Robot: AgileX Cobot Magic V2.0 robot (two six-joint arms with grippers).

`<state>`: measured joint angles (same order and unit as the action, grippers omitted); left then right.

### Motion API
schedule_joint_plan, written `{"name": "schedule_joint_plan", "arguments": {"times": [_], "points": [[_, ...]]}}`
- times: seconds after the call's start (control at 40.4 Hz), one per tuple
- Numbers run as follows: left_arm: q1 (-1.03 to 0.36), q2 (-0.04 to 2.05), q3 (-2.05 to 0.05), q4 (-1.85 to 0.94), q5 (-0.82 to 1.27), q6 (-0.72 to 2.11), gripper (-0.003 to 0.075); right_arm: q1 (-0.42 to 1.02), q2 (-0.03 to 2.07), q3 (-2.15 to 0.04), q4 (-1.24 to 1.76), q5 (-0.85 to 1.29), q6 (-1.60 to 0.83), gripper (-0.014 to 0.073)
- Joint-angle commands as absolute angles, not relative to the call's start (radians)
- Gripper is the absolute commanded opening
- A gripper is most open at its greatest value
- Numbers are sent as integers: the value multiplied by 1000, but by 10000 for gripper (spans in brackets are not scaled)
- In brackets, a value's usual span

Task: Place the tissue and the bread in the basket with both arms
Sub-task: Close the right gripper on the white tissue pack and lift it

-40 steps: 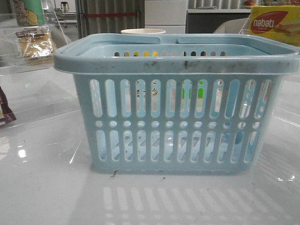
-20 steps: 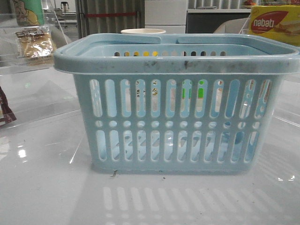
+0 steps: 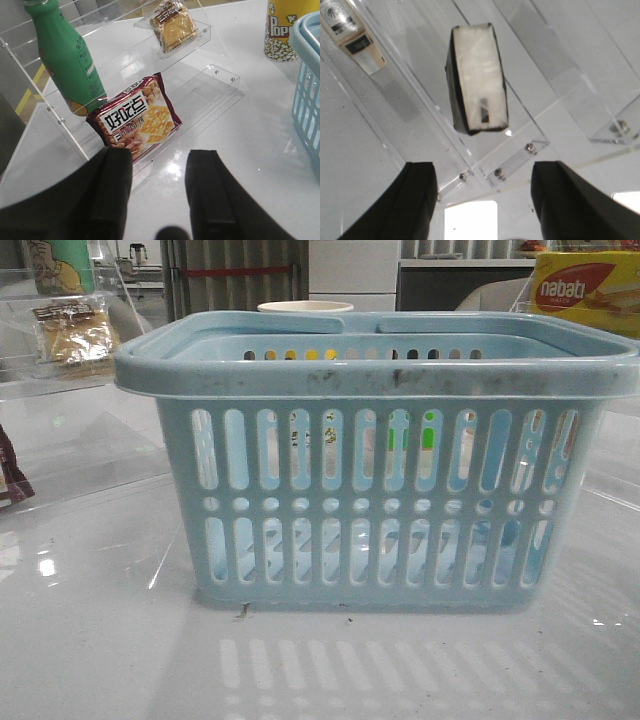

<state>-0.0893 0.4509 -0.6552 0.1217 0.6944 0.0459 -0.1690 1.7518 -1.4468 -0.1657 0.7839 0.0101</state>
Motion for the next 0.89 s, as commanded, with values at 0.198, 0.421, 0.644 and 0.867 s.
{"name": "schedule_joint_plan", "arguments": {"times": [0.198, 0.421, 0.644, 0.867], "points": [[-90, 462, -681, 128, 613, 39, 328, -175, 1749, -1490, -167, 647, 0, 521], [-90, 462, -681, 128, 613, 39, 328, -175, 1781, -1490, -154, 600, -5, 520], [-90, 462, -681, 128, 613, 39, 328, -175, 1793, -1490, -129, 581, 0, 423], [-90, 462, -681, 128, 613, 39, 328, -175, 1790, -1490, -114, 582, 0, 253]]}}
